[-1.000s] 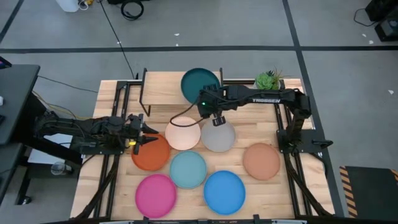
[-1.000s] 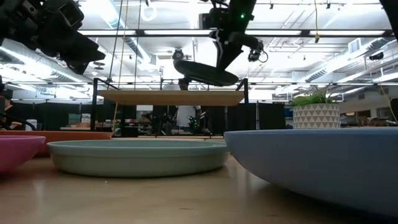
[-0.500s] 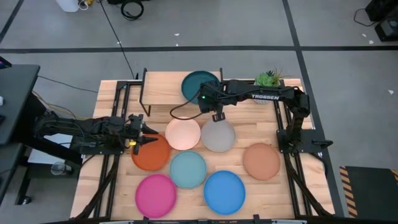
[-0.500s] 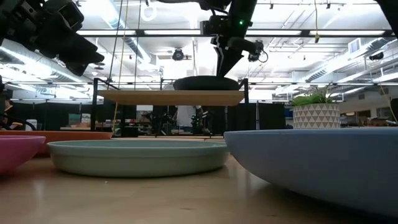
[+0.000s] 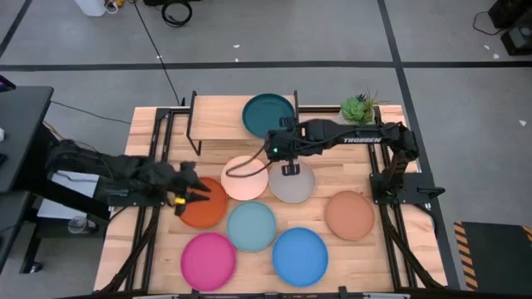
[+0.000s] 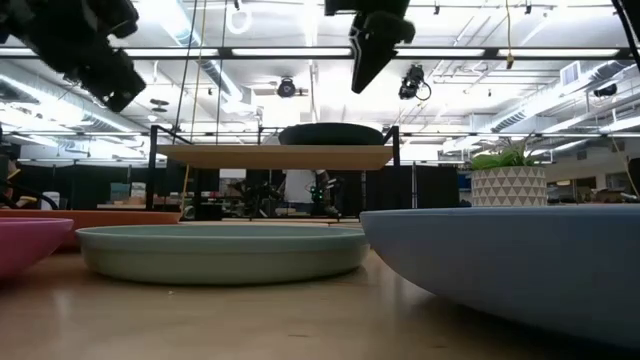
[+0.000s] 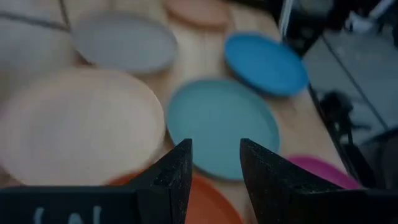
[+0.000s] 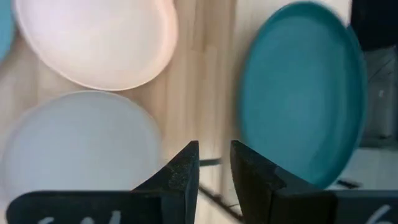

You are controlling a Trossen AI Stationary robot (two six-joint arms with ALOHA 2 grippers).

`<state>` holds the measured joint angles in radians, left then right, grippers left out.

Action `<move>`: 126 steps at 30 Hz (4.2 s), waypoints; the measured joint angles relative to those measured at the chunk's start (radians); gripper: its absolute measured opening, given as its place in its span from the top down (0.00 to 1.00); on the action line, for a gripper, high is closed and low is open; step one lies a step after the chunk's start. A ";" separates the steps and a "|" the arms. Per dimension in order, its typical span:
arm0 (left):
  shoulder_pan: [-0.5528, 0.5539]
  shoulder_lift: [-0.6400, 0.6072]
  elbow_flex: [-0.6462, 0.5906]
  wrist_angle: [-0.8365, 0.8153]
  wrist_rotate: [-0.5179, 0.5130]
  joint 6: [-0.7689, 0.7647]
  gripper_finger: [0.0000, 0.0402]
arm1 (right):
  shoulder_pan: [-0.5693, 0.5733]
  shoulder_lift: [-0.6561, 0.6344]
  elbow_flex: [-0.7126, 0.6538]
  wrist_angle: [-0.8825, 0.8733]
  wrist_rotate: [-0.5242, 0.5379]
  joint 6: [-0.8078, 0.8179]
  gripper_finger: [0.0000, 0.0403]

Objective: Place and stack plates onto a shelf
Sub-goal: Stack the orange plate on top of the dark green plate on the shelf

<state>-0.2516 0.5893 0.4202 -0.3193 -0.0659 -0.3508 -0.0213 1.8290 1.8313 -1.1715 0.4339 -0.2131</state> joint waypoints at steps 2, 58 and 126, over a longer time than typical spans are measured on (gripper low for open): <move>-0.066 0.064 0.000 -0.002 -0.045 -0.048 0.65 | 0.030 0.000 0.000 -0.022 0.037 0.070 0.76; -0.263 0.994 0.430 -0.386 -0.139 -0.530 0.97 | 0.406 -0.066 -0.444 0.134 0.358 0.624 0.76; 0.540 1.276 1.381 -0.666 -0.053 1.001 0.81 | 0.565 -0.167 -0.707 0.363 0.429 0.901 0.78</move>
<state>0.2886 1.8655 1.8011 -0.9848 -0.1185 0.6499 0.5442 1.6623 1.1240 -0.8080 0.8631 0.6884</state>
